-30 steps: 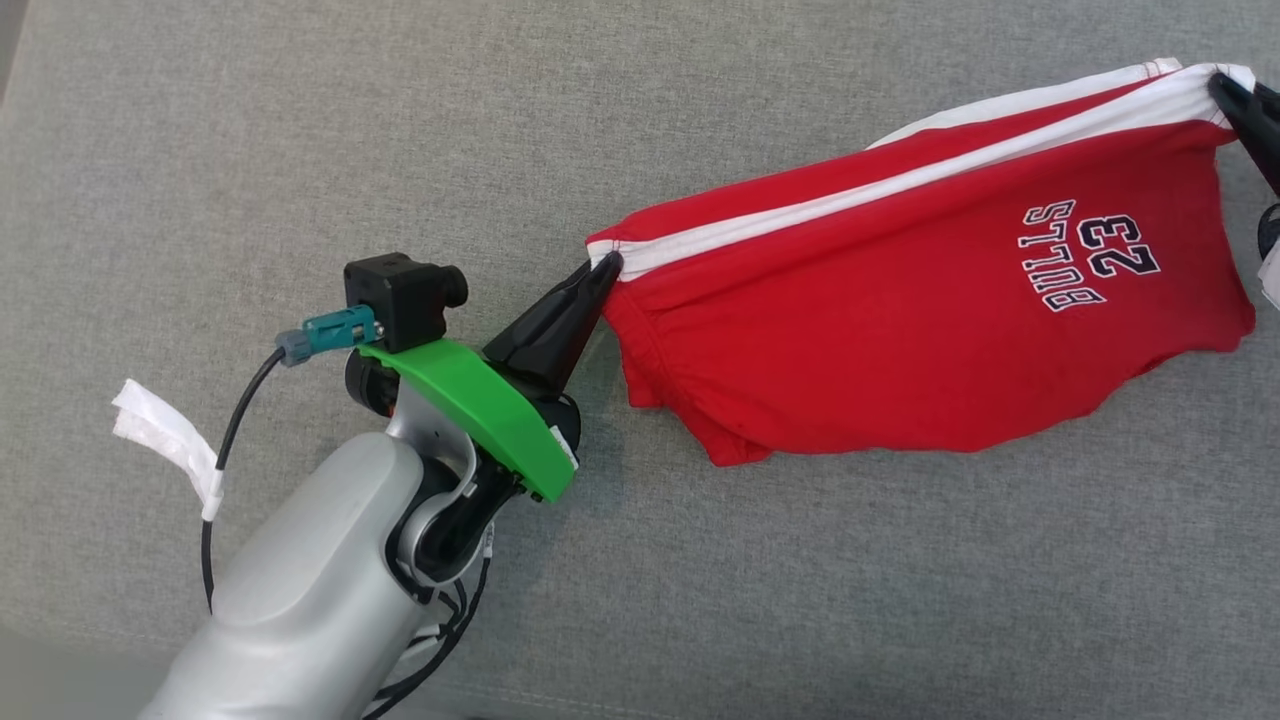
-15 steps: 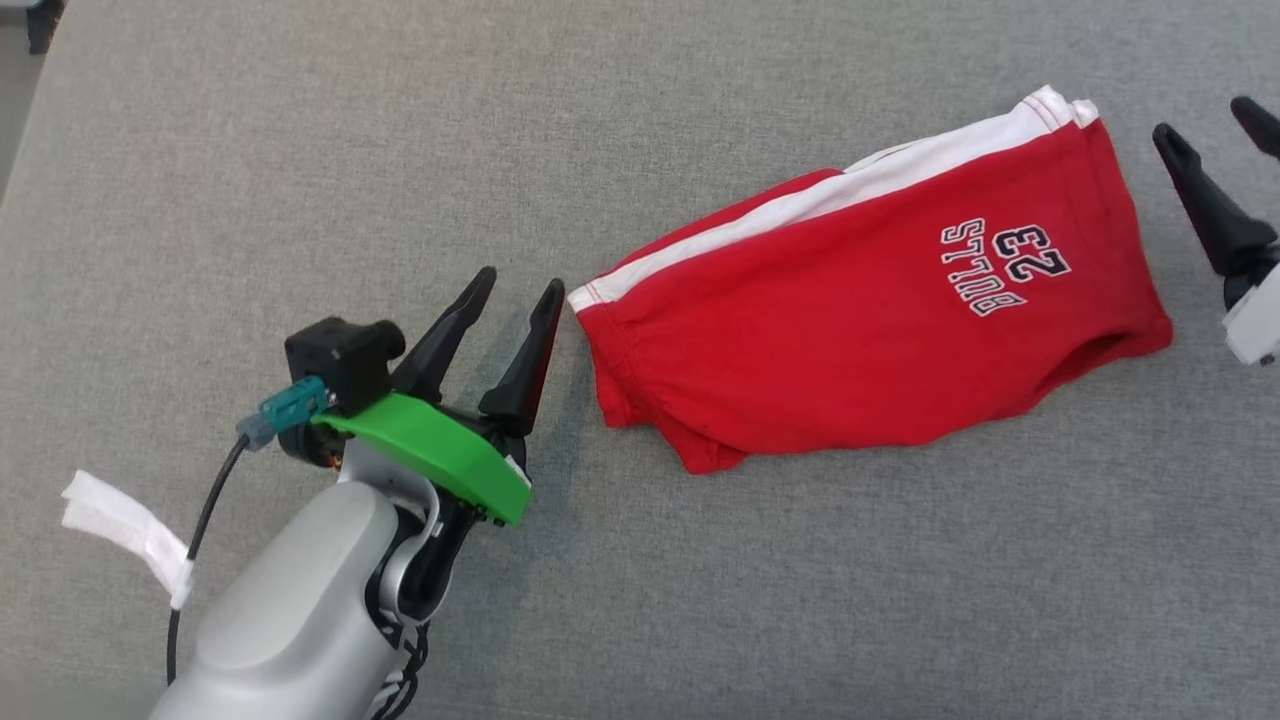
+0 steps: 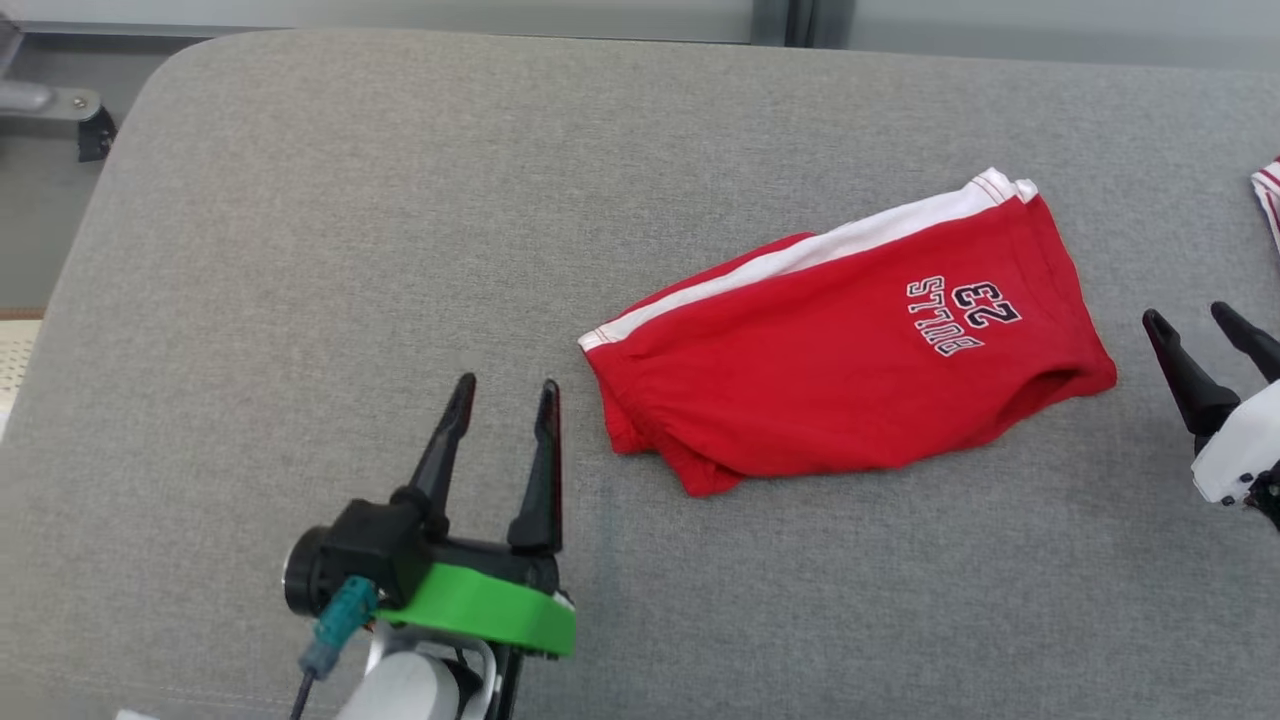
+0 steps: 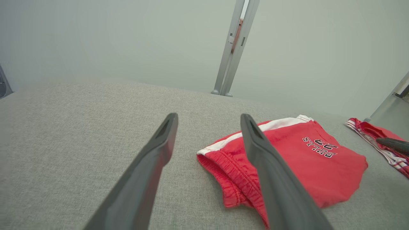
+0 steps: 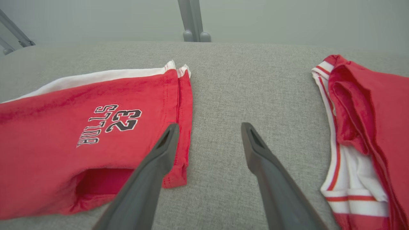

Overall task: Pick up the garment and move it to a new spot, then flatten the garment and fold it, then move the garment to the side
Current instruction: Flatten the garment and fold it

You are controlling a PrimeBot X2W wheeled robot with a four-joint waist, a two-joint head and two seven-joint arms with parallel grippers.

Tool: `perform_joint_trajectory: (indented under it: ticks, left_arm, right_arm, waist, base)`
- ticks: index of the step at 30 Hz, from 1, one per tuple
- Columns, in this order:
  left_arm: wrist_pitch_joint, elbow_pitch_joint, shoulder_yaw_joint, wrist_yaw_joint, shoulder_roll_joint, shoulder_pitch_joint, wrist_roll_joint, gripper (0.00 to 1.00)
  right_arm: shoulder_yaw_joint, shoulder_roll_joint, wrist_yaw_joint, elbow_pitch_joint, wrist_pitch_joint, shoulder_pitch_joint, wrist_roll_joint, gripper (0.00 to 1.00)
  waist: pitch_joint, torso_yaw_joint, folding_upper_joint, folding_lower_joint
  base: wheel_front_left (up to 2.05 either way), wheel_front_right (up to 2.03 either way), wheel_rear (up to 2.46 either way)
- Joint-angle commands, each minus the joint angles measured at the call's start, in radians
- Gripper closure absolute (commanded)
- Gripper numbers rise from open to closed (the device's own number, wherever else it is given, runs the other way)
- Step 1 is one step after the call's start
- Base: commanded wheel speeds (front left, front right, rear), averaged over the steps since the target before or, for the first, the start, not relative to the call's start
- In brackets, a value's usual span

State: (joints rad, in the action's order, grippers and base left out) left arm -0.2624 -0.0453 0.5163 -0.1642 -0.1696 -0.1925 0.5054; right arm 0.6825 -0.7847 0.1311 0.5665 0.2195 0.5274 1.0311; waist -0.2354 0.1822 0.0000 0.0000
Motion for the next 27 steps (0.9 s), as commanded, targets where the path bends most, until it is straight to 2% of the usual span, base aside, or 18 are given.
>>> perform_joint_trajectory:
  ticks: [1, 6, 11, 16, 20, 21, 22, 23, 27]
  left_arm:
    - [-0.002, 0.007, -0.006, 0.008, 0.017, 0.033, -0.034, 0.0]
    - [-0.003, 0.007, -0.02, 0.054, 0.076, 0.087, -0.103, 0.0]
    - [-0.003, -0.007, -0.028, 0.088, 0.104, 0.098, -0.137, 0.0]
    - [-0.003, -0.013, -0.048, 0.104, 0.115, 0.101, -0.152, 0.0]
    - [-0.003, -0.013, -0.058, 0.11, 0.119, 0.108, -0.16, 0.0]
    - [-0.003, -0.013, -0.061, 0.112, 0.119, 0.108, -0.161, 0.0]
    - [-0.003, -0.013, -0.063, 0.112, 0.119, 0.109, -0.159, 0.0]
    - [-0.003, -0.011, -0.063, 0.111, 0.119, 0.109, -0.157, 0.0]
    - [-0.003, -0.008, -0.066, 0.105, 0.119, 0.109, -0.16, 0.0]
  right_arm:
    - [-0.014, 0.019, -0.001, 0.03, -0.008, 0.008, -0.01, 0.0]
    - [-0.055, 0.082, -0.001, 0.167, -0.06, 0.061, -0.037, 0.0]
    - [-0.077, 0.128, -0.001, 0.314, -0.109, 0.112, -0.066, 0.0]
    - [-0.075, 0.177, 0.0, 0.398, -0.169, 0.127, -0.057, 0.0]
    - [-0.046, 0.207, 0.0, 0.423, -0.206, 0.108, -0.071, 0.0]
    - [-0.04, 0.21, 0.0, 0.423, -0.207, 0.105, -0.075, 0.54]
    - [-0.032, 0.208, 0.0, 0.422, -0.204, 0.1, -0.083, 0.91]
    - [-0.025, 0.203, 0.0, 0.421, -0.199, 0.098, -0.089, 1.0]
    - [-0.023, 0.177, -0.002, 0.43, -0.164, 0.103, -0.111, 1.0]
  waist:
    - [0.006, 0.057, 0.0, 0.0]
    - [-0.009, 0.142, 0.0, 0.0]
    - [-0.022, 0.201, 0.0, 0.0]
    - [-0.028, 0.225, 0.0, 0.0]
    - [-0.027, 0.216, 0.0, 0.0]
    - [-0.025, 0.209, 0.0, 0.0]
    - [-0.023, 0.201, 0.0, 0.0]
    - [-0.021, 0.193, 0.0, 0.0]
    - [-0.01, 0.146, 0.0, 0.0]
  base:
    - [0.0, 0.0, 0.0]
    - [0.0, 0.0, 0.0]
    - [0.0, 0.0, 0.0]
    - [0.0, 0.0, 0.0]
    - [0.0, 0.0, 0.0]
    - [0.0, 0.0, 0.0]
    - [0.0, 0.0, 0.0]
    - [0.0, 0.0, 0.0]
    - [0.0, 0.0, 0.0]
